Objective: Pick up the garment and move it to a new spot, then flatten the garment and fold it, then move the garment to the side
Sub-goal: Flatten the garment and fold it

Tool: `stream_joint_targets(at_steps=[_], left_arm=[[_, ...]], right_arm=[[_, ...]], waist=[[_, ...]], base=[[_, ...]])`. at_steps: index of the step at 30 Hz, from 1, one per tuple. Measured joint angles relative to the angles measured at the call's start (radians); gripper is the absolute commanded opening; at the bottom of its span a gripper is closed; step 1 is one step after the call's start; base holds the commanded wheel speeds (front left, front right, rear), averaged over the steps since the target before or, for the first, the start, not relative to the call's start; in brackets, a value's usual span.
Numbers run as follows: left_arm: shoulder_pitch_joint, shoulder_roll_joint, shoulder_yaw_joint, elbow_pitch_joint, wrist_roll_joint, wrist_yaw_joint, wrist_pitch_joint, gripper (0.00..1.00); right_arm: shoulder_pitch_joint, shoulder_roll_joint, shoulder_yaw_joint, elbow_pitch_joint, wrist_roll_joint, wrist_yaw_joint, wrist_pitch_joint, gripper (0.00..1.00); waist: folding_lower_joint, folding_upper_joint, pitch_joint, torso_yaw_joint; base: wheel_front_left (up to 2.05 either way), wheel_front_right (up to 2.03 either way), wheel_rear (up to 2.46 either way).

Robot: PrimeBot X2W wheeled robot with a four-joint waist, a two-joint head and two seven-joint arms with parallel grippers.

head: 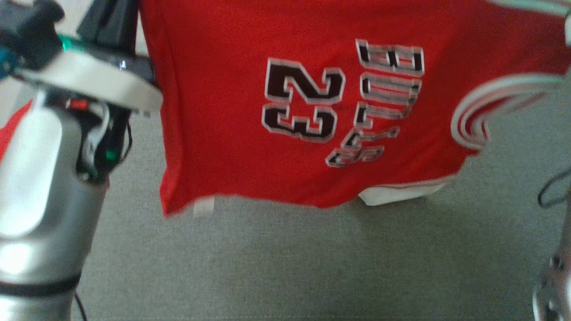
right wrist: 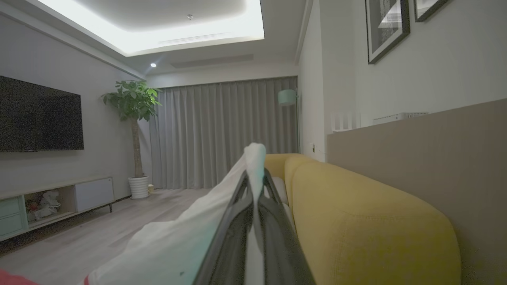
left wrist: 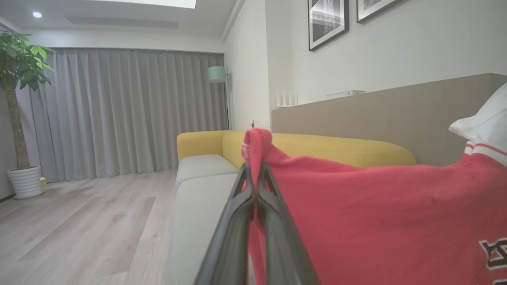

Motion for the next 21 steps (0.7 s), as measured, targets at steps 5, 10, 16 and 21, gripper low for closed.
stream_joint_targets(at_steps=[5, 10, 16, 21], left_arm=[[-0.203, -0.050, 0.003, 0.202, -0.002, -0.035, -0.067, 0.00], [-0.387, -0.121, 0.006, 0.457, -0.012, -0.061, -0.162, 0.00], [-0.530, -0.157, 0.049, 0.691, -0.002, -0.071, -0.231, 0.00], [-0.604, -0.184, 0.073, 0.827, 0.014, -0.088, -0.238, 0.00]], right_arm=[[-0.222, -0.002, 0.027, 0.198, 0.009, 0.000, -0.044, 0.00], [-0.450, 0.000, 0.062, 0.431, 0.013, 0.000, -0.169, 0.00], [-0.628, 0.041, 0.081, 0.694, 0.016, 0.000, -0.352, 0.00], [-0.730, 0.062, 0.111, 0.918, 0.013, 0.000, -0.403, 0.00]], waist=[[0.0000, 0.0000, 0.066, 0.005], [0.0003, 0.0000, 0.122, 0.015], [0.0000, 0.0000, 0.140, 0.015], [0.0000, 0.0000, 0.162, 0.002]], base=[[0.00, 0.00, 0.00], [0.00, 0.00, 0.00], [0.00, 0.00, 0.00], [0.00, 0.00, 0.00]])
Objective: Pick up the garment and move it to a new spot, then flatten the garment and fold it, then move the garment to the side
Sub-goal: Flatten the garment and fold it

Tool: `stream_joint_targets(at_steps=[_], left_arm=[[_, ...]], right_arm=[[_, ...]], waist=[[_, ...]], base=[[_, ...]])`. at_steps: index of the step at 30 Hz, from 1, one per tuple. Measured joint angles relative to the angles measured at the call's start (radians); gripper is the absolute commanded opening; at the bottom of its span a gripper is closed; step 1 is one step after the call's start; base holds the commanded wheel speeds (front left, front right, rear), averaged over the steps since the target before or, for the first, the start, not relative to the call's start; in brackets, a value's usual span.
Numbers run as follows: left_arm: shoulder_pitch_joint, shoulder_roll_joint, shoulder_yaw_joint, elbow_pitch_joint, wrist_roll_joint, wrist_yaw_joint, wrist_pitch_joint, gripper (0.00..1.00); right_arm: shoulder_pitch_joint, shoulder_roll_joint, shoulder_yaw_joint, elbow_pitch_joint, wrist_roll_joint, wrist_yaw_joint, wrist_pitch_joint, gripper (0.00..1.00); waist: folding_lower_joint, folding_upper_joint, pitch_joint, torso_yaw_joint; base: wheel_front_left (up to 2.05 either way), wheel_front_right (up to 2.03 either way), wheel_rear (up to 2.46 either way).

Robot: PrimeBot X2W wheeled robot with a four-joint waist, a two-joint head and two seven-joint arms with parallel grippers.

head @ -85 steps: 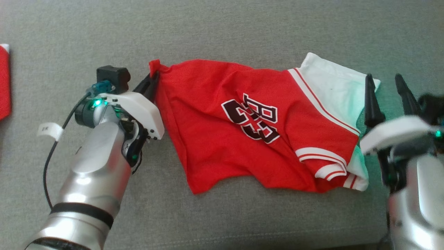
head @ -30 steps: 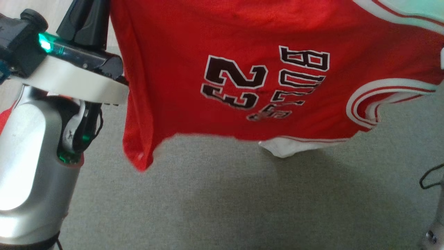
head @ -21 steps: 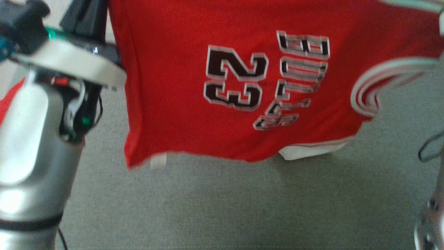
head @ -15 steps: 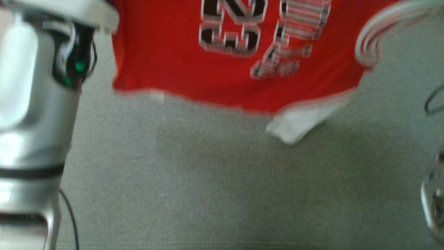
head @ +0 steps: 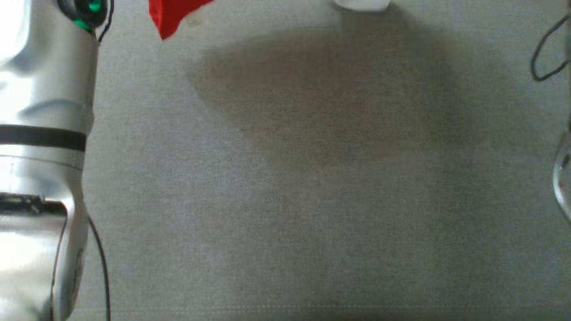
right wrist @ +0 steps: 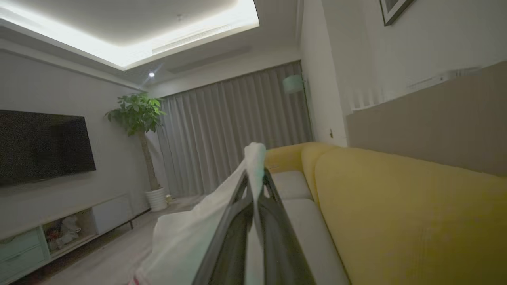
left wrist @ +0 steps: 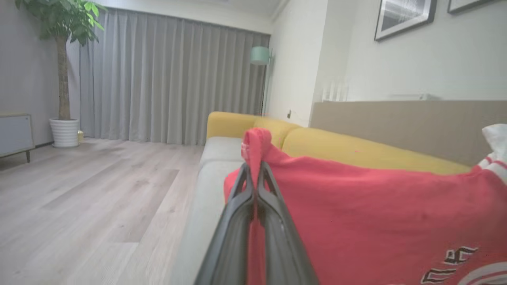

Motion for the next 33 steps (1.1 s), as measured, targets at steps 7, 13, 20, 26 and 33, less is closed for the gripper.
stream_joint_targets(at_steps=[7, 13, 20, 26, 33], left_arm=[[0.056, -0.021, 0.016, 0.154, 0.026, -0.017, 0.000, 0.00], [0.119, -0.035, 0.028, 0.235, 0.030, -0.035, 0.000, 0.00], [0.262, -0.079, 0.032, 0.234, 0.036, -0.062, 0.000, 0.00], [0.513, -0.083, 0.056, 0.079, 0.020, -0.070, 0.000, 0.00], [0.800, -0.066, 0.046, -0.162, 0.008, -0.070, 0.001, 0.00]], right_arm=[[0.004, 0.030, 0.065, 0.240, -0.006, 0.000, -0.008, 0.00], [0.080, 0.035, 0.105, 0.359, 0.003, 0.000, -0.007, 0.00], [0.298, 0.042, 0.228, 0.323, 0.121, 0.000, -0.067, 0.00], [0.644, 0.044, 0.296, 0.116, 0.319, 0.000, -0.125, 0.00], [1.034, -0.012, 0.280, -0.188, 0.380, 0.000, -0.143, 0.00]], waist=[[0.0001, 0.0000, 0.046, -0.018], [0.0002, 0.0000, 0.102, -0.031], [0.0003, -0.0001, 0.138, -0.016], [0.0001, 0.0000, 0.085, -0.006], [0.0000, 0.0000, 0.007, -0.004]], base=[[0.00, 0.00, 0.00], [0.00, 0.00, 0.00], [0.00, 0.00, 0.00], [0.00, 0.00, 0.00], [0.00, 0.00, 0.00]])
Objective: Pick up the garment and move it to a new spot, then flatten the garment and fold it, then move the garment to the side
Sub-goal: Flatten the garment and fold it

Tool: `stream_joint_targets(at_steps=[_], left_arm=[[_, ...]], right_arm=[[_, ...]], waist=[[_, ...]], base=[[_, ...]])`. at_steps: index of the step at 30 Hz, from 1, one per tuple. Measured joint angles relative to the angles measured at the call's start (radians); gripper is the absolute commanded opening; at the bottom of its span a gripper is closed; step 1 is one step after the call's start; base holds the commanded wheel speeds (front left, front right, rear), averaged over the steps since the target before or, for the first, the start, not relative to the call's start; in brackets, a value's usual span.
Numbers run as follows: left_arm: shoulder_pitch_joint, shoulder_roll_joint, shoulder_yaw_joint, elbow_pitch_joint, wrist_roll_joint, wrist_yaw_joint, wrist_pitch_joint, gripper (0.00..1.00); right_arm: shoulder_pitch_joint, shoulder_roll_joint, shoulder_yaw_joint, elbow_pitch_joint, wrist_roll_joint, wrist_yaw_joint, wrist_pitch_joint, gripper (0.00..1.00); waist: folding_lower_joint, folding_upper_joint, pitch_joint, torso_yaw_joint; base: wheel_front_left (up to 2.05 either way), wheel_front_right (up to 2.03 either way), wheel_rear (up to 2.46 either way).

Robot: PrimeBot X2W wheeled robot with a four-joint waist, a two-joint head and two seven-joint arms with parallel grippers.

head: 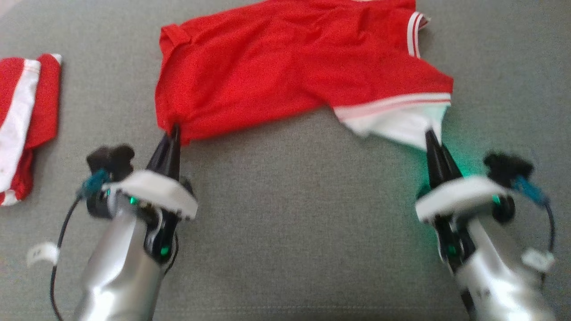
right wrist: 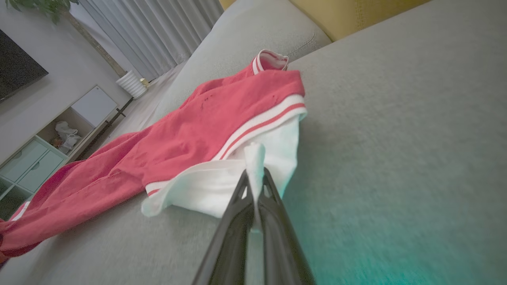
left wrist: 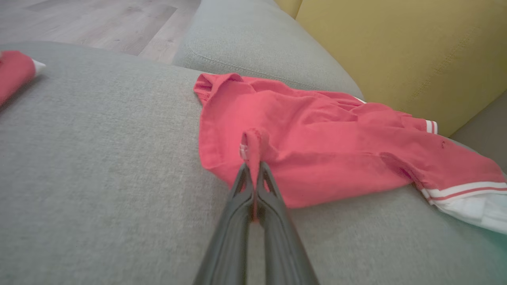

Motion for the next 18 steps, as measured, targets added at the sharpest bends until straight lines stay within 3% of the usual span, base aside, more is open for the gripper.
stream_joint_targets(at_steps=[5, 8, 18], left_arm=[[0.157, 0.044, 0.001, -0.124, 0.000, 0.000, 0.000, 0.00], [0.262, 0.063, 0.002, -0.192, 0.000, 0.007, 0.014, 0.00], [0.561, 0.111, 0.023, -0.436, -0.044, 0.103, 0.140, 0.00]], right_arm=[[0.245, -0.006, -0.026, -0.265, -0.008, 0.000, 0.083, 0.00], [0.385, -0.001, -0.091, -0.407, -0.041, 0.000, 0.160, 0.00], [0.755, 0.081, -0.215, -0.793, -0.126, 0.000, 0.453, 0.00]], waist=[[0.0000, 0.0000, -0.063, -0.002], [0.0000, 0.0000, -0.099, -0.007], [-0.0001, 0.0000, -0.202, -0.030]], base=[[0.00, 0.00, 0.00], [0.00, 0.00, 0.00], [0.00, 0.00, 0.00]])
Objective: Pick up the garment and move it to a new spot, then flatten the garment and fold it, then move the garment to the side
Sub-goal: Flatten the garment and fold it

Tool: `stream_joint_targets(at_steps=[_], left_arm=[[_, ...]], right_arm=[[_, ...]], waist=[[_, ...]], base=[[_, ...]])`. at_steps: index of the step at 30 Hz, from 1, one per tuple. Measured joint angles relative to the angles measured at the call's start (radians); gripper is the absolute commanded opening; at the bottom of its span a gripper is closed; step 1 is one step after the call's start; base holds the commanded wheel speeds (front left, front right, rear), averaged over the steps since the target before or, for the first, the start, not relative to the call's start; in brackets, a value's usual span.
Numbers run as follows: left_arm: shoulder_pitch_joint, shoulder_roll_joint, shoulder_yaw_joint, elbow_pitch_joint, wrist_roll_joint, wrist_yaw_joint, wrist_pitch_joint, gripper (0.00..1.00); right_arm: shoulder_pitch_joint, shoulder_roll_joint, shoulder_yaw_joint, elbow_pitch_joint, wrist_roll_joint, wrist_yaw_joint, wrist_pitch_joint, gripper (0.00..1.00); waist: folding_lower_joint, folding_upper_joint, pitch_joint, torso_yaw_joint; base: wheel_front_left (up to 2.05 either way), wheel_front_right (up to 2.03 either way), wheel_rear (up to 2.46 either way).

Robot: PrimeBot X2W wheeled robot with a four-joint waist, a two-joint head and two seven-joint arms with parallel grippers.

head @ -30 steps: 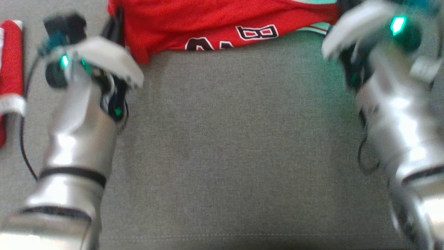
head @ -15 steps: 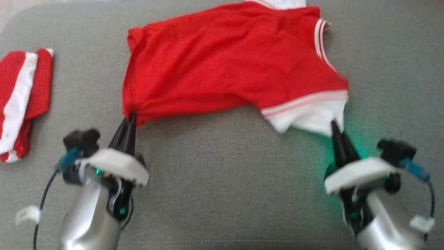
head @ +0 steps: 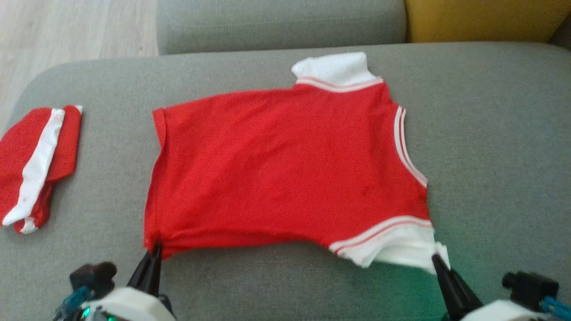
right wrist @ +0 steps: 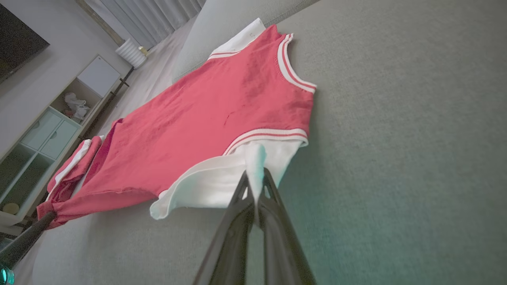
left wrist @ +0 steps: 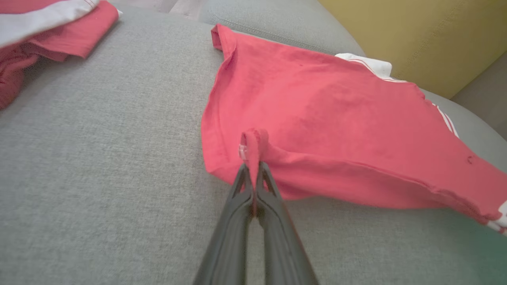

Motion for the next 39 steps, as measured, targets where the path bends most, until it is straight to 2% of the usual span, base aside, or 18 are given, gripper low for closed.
stream_joint_targets(at_steps=[5, 15, 19, 24, 28, 33, 39], left_arm=[[0.103, 0.028, 0.022, -0.138, -0.007, 0.049, 0.058, 0.00], [0.162, 0.051, 0.020, -0.266, -0.007, 0.076, 0.146, 0.00], [0.150, 0.054, 0.015, -0.271, -0.042, 0.076, 0.199, 0.00], [0.075, 0.061, 0.022, -0.248, -0.073, 0.073, 0.243, 0.00], [-0.014, 0.065, 0.025, -0.210, -0.097, 0.047, 0.254, 0.00], [-0.124, 0.066, 0.025, -0.134, -0.111, 0.017, 0.255, 0.00], [-0.162, 0.064, 0.017, -0.013, -0.125, -0.014, 0.256, 0.00]], right_arm=[[0.102, 0.007, -0.023, -0.094, -0.014, 0.000, 0.071, 0.00], [0.107, 0.011, -0.077, -0.123, -0.036, 0.000, 0.072, 0.00], [-0.009, 0.010, -0.097, -0.064, -0.069, 0.000, 0.040, 0.00], [-0.217, 0.010, -0.070, 0.066, -0.143, 0.000, 0.016, 0.00], [-0.357, -0.001, -0.038, 0.175, -0.175, 0.000, -0.005, 0.00], [-0.499, -0.055, 0.022, 0.293, -0.182, 0.000, -0.056, 0.00], [-0.585, -0.076, 0.051, 0.431, -0.178, 0.000, -0.099, 0.00]], waist=[[0.0000, 0.0000, -0.031, -0.008], [0.0000, 0.0000, -0.023, 0.000], [0.0000, 0.0000, 0.000, 0.000], [0.0000, 0.0000, 0.043, -0.005], [0.0001, 0.0000, 0.086, 0.001], [0.0002, 0.0000, 0.132, 0.017], [0.0002, 0.0000, 0.150, 0.028]], base=[[0.00, 0.00, 0.00], [0.00, 0.00, 0.00], [0.00, 0.00, 0.00], [0.00, 0.00, 0.00], [0.00, 0.00, 0.00], [0.00, 0.00, 0.00], [0.00, 0.00, 0.00]])
